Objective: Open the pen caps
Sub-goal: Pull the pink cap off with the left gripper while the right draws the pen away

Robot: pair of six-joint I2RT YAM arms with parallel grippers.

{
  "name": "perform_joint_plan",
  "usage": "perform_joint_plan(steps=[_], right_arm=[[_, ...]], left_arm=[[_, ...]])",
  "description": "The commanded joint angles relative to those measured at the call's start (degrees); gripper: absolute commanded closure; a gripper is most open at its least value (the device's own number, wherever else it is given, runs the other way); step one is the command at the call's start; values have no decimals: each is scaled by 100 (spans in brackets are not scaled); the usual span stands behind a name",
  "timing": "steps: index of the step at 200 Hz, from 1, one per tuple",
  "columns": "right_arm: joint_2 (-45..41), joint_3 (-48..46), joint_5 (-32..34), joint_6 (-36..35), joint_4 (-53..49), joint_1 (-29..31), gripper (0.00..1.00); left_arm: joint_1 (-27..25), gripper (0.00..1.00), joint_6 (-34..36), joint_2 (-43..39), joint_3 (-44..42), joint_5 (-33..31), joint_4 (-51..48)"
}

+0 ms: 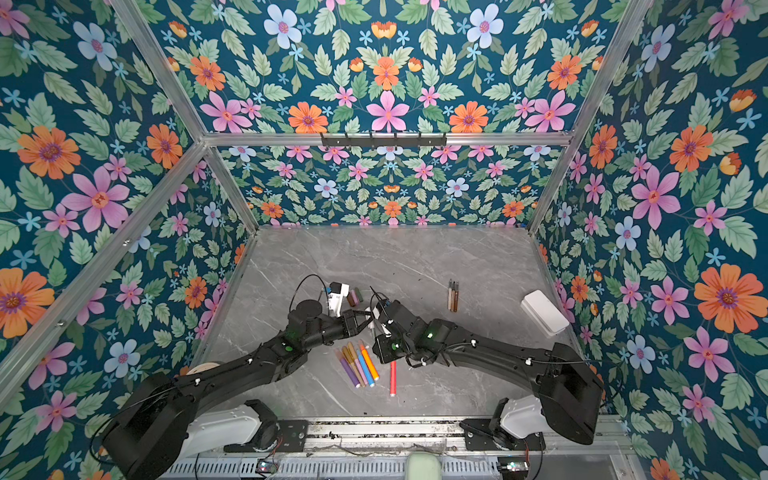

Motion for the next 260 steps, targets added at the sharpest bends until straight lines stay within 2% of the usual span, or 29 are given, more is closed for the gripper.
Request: perform_joint_plan(steps=[1, 63, 71, 82, 105, 119, 129, 145, 163, 200, 260], right_arm=[[81, 39, 60, -14, 117, 2, 75], [259, 221, 200, -58, 143, 5, 79], [260, 215, 218, -56, 145, 4, 84], [259, 214, 243, -48, 151, 2, 100], [267, 175, 237, -53, 173, 7, 100], [339, 117, 206, 40, 192, 18, 100], [380, 14, 307, 207, 298, 121, 100], [485, -193, 539, 493, 554, 455, 100], [749, -321, 403, 717, 800, 649, 100], [770, -416, 413, 734, 924, 654, 100], [439, -272, 887, 429, 348, 640, 100]], left_arm=[[5, 100, -87, 26, -2, 153, 342], [5, 100, -131, -42, -33, 129, 314], [5, 100, -118, -52, -47, 110, 299], [5, 100, -97, -53, -59, 85, 268], [93, 100, -39, -36, -32, 41, 220], [364, 100, 42, 44, 95, 93, 127], [736, 100, 74, 153, 242, 305, 110], [1675, 100, 91, 347, 640, 879, 118], [2320, 100, 213, 384, 1084, 1034, -187], [2360, 100, 197, 235, 770, 898, -71], [2389, 100, 924, 665, 200, 284, -708]])
